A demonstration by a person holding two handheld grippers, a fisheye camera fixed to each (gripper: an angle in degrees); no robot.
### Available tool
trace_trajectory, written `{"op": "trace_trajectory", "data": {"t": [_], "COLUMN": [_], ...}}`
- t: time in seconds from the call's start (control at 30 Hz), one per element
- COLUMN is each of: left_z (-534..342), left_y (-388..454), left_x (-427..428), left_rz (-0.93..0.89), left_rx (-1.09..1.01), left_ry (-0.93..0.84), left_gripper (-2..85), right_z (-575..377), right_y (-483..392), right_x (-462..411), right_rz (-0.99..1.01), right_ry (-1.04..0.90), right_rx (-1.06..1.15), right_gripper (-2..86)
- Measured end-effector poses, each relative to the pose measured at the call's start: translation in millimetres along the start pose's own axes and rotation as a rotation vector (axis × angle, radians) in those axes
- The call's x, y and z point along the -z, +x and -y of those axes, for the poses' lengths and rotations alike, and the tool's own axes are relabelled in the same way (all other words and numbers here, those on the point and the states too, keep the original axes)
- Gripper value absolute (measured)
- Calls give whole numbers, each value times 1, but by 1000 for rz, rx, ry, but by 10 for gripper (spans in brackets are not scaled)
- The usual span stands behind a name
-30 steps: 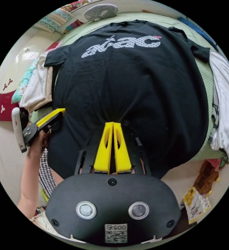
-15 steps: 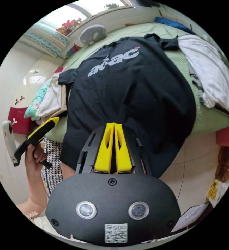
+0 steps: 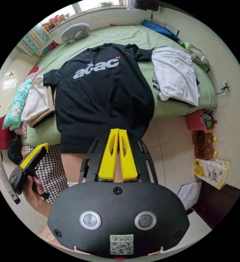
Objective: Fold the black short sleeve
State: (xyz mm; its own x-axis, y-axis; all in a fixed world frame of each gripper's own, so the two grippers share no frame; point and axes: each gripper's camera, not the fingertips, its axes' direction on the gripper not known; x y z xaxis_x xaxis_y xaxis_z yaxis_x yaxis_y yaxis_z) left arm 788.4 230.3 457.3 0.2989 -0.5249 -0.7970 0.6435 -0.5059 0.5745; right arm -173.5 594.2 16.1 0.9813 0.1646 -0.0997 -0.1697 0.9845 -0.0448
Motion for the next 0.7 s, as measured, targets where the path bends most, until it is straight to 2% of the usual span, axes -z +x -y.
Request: {"op": "trace_trajectory", "data": {"t": [0.13,0.23,0.33,0.47,0.7], "left_z": [11,9,1,0,6], "left_y": [-3,-7,-16,-22,-24], "left_x": [-3,-4,-5,-2,-14], "left_rz": [-8,-36,-141,-33,-77], "left_rx": [82,82,114,154,174], "left_ry": [-58,-26,30,67,-29], "left_gripper": [-1,-1,-2,-2,-2], "right_z": [-3,-4,-6,-9,-11], "right_y": [-9,-14,-18,-29,-50], "right_x": [2,-5,-8,-8,-13], "right_rz": [203,245,166,53,-27], "right_ry": [9,-37,-32,-15,-29], "right_rx": [99,146,140,154,172], "right_gripper": [-13,-12,-13,-13,-14]}}
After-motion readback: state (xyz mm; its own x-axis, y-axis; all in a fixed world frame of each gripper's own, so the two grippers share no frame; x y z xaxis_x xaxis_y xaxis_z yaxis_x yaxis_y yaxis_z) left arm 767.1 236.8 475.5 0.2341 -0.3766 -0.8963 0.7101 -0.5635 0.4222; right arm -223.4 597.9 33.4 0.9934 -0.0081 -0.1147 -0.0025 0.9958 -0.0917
